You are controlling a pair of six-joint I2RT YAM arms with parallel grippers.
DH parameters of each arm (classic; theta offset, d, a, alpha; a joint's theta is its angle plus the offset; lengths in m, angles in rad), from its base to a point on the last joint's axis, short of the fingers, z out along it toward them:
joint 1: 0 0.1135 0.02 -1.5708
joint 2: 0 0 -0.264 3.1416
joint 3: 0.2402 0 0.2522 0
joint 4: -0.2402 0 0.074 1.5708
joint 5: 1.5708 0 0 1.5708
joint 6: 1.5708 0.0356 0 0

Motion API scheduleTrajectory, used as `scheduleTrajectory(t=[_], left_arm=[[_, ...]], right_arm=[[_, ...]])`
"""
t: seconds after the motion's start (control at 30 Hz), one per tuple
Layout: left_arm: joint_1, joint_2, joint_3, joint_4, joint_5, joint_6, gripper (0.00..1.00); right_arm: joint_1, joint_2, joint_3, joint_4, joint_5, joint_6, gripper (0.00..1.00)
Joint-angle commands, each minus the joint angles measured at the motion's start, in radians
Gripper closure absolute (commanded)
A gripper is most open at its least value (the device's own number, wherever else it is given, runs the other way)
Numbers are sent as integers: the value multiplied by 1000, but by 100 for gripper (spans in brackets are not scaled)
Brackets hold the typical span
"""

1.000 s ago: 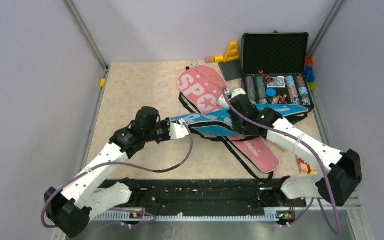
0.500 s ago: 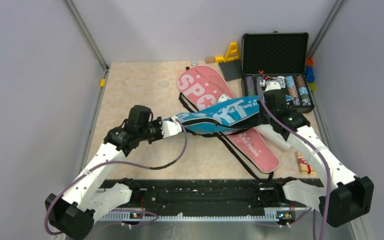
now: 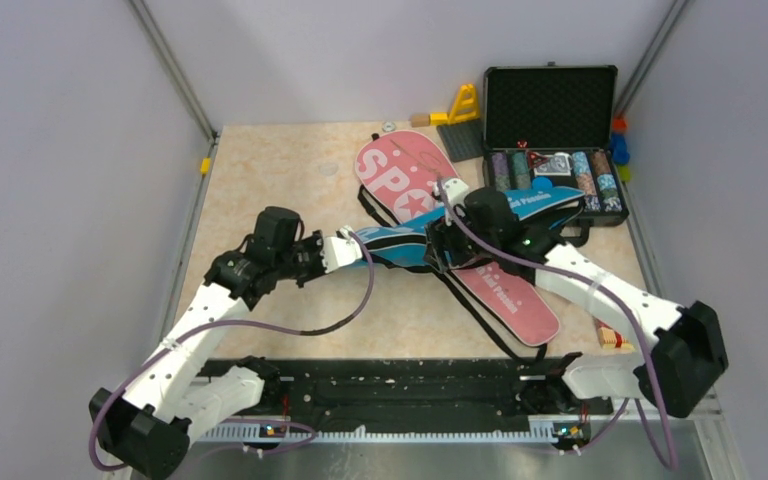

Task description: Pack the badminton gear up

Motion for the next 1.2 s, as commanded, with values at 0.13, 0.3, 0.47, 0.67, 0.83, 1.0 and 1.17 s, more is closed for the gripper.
scheduleTrajectory(t=[0.13, 0.3, 0.47, 0.67, 0.83, 1.0, 1.17], left_arm=[[1, -13, 62, 51, 92, -29, 100], [2, -23, 68, 51, 94, -23, 100], [2, -31, 69, 52, 83, -11, 100], [3, -55, 54, 60, -11, 25, 100], [12, -101, 20, 67, -64, 66, 100], [55, -123, -4, 83, -61, 76, 100], [88, -127, -1, 62, -43, 96, 100]], right_arm=[[74, 132, 134, 5, 288, -51, 45], [88, 160, 142, -13, 379, -61, 70], [90, 172, 148, -60, 384, -67, 100], [72, 161, 170, -288, 659, -49, 100], [-90, 100, 122, -369, 692, -87, 100], [-246, 44, 62, -341, 802, -127, 100], [-330, 43, 72, -306, 899, -173, 100]])
